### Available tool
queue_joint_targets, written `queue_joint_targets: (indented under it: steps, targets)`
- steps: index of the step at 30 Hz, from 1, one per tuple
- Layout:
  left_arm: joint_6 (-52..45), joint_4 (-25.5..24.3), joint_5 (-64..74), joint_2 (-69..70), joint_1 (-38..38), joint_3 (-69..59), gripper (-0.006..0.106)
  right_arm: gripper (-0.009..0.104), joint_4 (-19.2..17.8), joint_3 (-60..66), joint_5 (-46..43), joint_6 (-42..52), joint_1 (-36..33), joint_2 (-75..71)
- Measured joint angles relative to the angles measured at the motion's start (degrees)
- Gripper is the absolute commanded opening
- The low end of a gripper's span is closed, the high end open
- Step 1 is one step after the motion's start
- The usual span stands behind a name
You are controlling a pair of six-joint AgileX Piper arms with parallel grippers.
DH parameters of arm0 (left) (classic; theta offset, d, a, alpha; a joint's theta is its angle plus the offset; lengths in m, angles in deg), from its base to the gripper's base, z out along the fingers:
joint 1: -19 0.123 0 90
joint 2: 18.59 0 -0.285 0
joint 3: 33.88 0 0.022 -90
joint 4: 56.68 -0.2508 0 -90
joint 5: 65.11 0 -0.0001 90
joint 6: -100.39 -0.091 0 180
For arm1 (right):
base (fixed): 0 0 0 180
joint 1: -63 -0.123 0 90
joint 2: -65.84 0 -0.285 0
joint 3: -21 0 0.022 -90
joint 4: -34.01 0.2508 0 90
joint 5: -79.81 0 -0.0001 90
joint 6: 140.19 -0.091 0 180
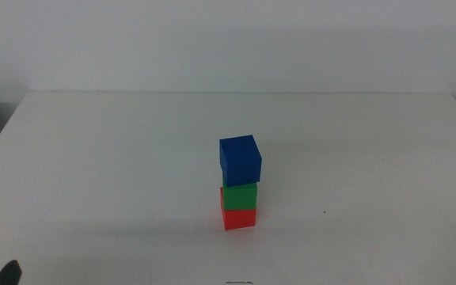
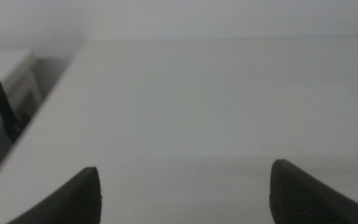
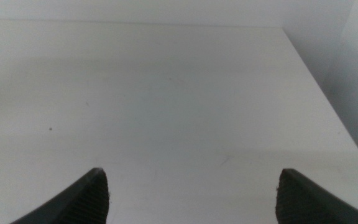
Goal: Stack red cubes first, then green, then blue cubes in a specific spot.
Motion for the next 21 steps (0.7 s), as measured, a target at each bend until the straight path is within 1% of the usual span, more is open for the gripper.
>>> queue_joint_targets:
  steps: [2, 5, 14, 21]
  targets:
    - [0.0, 2.0, -0.1, 0.0, 0.0, -0.7, 0.091, 0.073, 0.0, 0.1, 0.0, -0.3, 0.0, 0.0]
    - [0.0, 3.4, -0.3, 0.1, 0.0, -1.3, 0.091, 0.073, 0.0, 0.1, -0.4, 0.0, 0.0, 0.0]
    - [0.0, 3.2, -1.2, 0.1, 0.0, -2.2, 0.091, 0.073, 0.0, 0.1, -0.4, 0.0, 0.0, 0.0]
    - [0.0, 3.2, 1.3, 0.1, 0.0, -2.5, 0.091, 0.073, 0.0, 0.1, -0.4, -0.3, 0.0, 0.0]
